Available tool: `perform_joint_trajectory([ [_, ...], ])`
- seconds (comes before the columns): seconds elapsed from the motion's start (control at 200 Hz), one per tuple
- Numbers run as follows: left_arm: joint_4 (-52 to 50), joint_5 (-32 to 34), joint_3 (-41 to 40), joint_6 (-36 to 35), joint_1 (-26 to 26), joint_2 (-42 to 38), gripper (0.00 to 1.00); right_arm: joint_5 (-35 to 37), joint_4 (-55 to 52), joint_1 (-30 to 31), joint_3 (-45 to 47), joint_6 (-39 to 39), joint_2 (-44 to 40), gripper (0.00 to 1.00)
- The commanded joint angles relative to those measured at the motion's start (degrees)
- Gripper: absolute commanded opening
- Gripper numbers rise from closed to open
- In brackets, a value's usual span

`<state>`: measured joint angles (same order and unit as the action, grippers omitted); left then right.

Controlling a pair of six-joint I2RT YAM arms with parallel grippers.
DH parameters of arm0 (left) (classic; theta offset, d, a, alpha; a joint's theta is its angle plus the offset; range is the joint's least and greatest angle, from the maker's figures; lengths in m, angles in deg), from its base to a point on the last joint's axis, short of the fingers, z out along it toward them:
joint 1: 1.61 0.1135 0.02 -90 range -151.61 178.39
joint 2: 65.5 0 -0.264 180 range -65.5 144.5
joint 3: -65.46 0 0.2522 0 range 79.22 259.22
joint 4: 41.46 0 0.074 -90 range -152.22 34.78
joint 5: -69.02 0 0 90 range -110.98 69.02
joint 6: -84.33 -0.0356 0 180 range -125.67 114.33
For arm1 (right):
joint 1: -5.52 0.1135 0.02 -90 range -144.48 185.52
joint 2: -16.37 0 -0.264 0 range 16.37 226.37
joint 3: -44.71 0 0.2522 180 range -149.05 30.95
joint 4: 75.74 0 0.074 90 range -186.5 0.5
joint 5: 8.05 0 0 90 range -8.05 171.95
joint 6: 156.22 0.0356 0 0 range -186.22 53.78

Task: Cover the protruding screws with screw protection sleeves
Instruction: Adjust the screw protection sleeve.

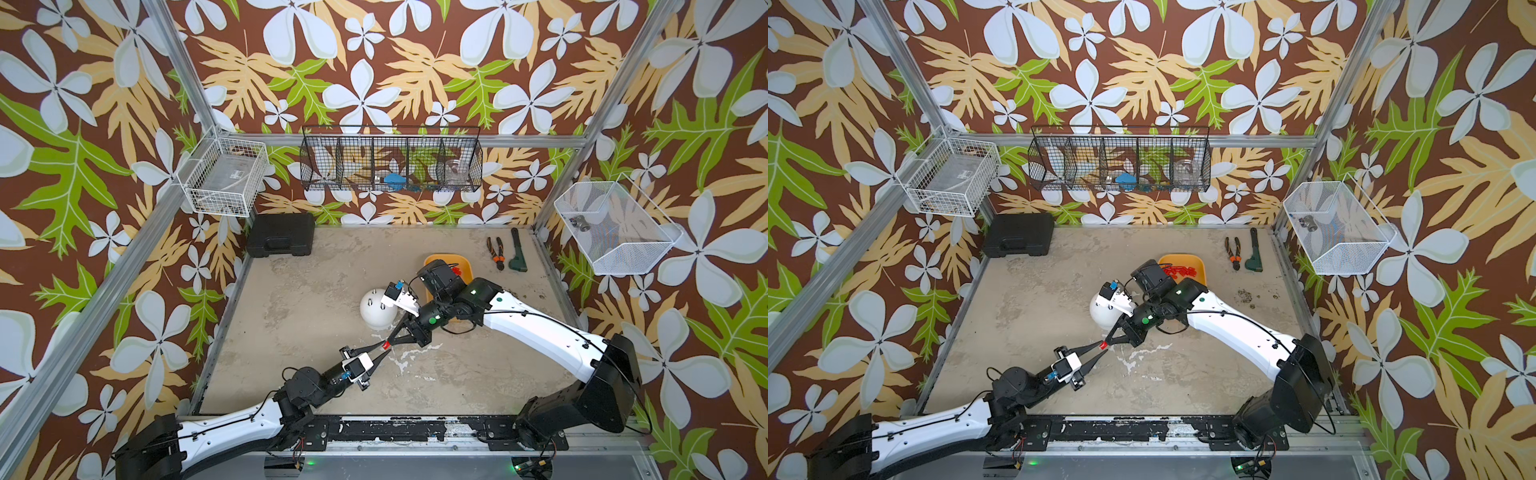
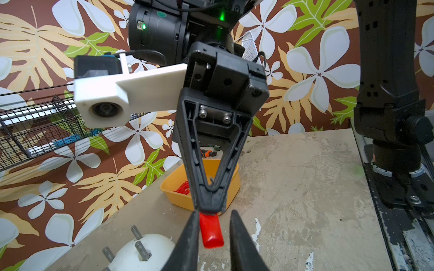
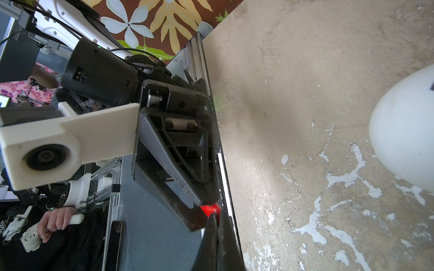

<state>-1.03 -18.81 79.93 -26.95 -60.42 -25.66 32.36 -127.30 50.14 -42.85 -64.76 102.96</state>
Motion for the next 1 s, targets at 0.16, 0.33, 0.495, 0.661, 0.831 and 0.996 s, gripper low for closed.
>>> perform_joint_trajectory([
  [0.16, 0.5, -0.55, 0.08, -0.34, 0.01, 0.17, 0.03, -0.59, 0.67, 0.03, -0.7, 0.48, 0.28, 0.0],
  [0.33, 0.64, 0.05, 0.06, -0.28, 0.01, 0.03, 0.16, -0.78, 0.18, 0.06, -1.46, 0.61, 0.58, 0.0],
  [0.495, 0.95, 0.36, -0.27, -0.29, 0.0, -0.37, 0.34, -1.06, 0.1, 0.05, -1.71, 0.62, 0.56, 0.0],
  [0.661, 0.95, 0.2, -0.01, -0.6, 0.0, 0.51, 0.31, -1.26, 0.05, 0.26, -1.9, 0.72, 0.74, 0.0],
  [0.831, 1.0, 0.35, -0.01, -0.78, 0.01, 0.45, 0.25, -1.82, 0.01, 0.7, -2.07, 0.83, 0.85, 0.0],
  [0.996, 0.51, 0.38, -0.09, -0.76, 0.0, -0.09, 0.13, -2.1, 0.44, 1.17, -1.58, 1.22, 1.22, 0.0],
])
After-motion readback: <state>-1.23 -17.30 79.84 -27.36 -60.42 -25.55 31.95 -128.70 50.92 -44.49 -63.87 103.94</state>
